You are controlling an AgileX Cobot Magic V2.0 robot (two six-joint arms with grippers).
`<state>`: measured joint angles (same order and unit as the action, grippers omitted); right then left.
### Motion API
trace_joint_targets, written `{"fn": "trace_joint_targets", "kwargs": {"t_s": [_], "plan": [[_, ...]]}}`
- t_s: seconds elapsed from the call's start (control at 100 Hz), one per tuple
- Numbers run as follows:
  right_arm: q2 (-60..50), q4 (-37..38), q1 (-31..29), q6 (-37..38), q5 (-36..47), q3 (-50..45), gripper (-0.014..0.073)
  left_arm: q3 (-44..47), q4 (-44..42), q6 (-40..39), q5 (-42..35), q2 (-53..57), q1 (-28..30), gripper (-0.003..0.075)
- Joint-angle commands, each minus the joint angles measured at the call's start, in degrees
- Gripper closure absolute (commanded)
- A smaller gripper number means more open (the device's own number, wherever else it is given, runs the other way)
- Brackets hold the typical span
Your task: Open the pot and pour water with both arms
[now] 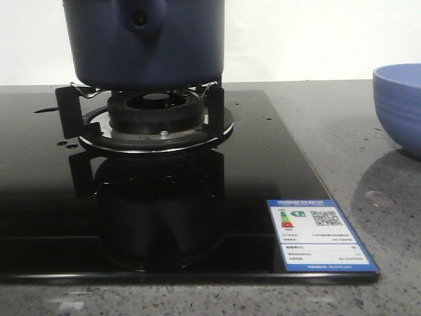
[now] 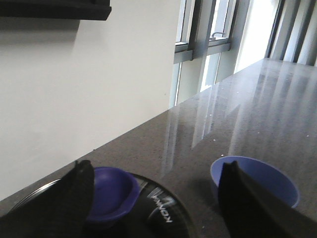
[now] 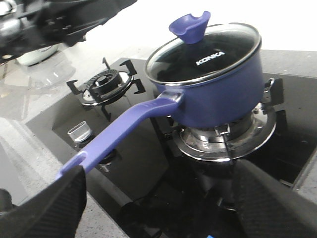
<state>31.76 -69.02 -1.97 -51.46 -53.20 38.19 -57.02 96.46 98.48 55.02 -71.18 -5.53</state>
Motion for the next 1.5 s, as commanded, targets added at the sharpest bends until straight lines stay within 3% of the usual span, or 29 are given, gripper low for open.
{"fn": "trace_joint_targets", "kwargs": {"t_s": [0.0,0.36,0.55,1.15,1.33,1.49], "plan": [[0.7,-3.6,0.4,-0.7,1.3,1.8,0.0047,-2.0,2.2,2.8,1.6,0.0,0.0,0.026],[0.7,-3.6,0.4,-0.7,2.6,1.8,0.0047,-2.2,2.3,14.2,-0.4,-4.9,-3.5,0.024],[0.7,-3.6,0.4,-0.7,3.0,1.8,0.0047,-2.3,7.8,14.2,-4.8,-7.7,-3.8,0.0129],[0.7,-3.6,0.4,-0.7,5.1,1.8,0.0047,-8.6,10.0,15.2,-5.9,-16.8,-7.3,0.0132],[0.7,-3.6,0.4,-0.7,5.7,1.8,0.0047,-8.7,10.0,15.2,-5.6,-17.7,-7.3,0.0178],[0.7,-3.6,0.4,-0.7,6.3,1.8,0.0047,-8.7,10.0,15.2,-2.8,-17.7,-7.3,0.0345]]}}
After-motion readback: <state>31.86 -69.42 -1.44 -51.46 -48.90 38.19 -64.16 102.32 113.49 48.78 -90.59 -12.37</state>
